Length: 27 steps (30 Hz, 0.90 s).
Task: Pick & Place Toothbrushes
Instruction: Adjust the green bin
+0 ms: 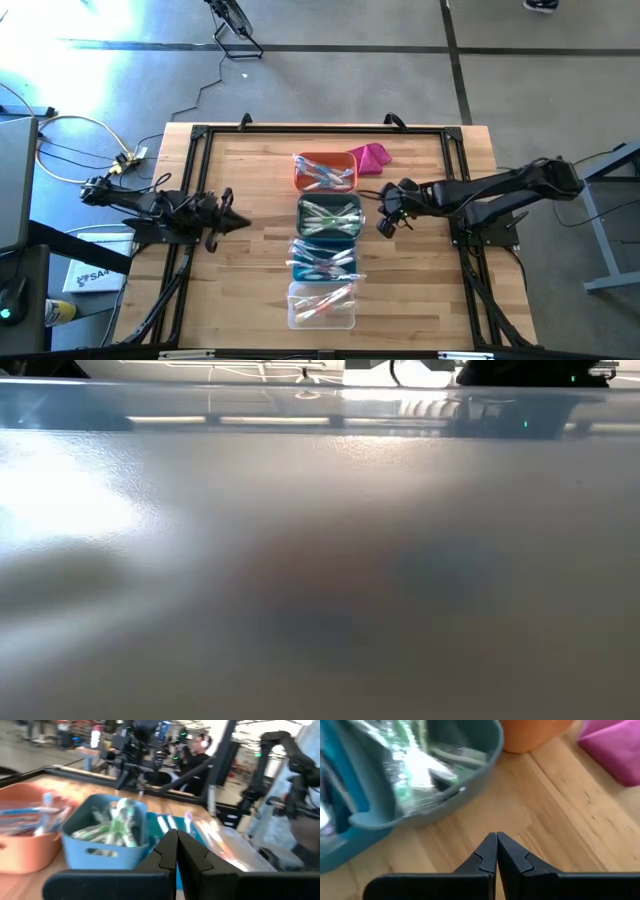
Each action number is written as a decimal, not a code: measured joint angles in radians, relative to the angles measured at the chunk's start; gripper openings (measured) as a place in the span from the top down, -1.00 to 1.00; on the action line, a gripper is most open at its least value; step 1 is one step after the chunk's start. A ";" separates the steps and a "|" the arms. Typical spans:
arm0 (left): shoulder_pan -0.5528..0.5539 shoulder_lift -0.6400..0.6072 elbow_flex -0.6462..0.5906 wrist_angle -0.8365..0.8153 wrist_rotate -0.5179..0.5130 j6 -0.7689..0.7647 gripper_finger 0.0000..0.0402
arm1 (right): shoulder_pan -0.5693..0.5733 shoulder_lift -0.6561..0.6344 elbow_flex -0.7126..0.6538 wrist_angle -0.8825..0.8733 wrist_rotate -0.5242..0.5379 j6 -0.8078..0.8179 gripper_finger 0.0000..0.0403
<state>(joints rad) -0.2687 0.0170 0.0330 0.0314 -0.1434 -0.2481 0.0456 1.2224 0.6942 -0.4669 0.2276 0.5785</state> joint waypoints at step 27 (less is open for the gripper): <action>0.000 0.027 0.003 -0.030 -0.087 -0.011 1.00 | -0.077 0.230 -0.298 0.811 -0.127 0.052 0.99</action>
<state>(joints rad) -0.2687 0.0441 0.0360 0.0017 -0.2306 -0.2592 -0.0315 1.4520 0.3962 0.3440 0.1010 0.6303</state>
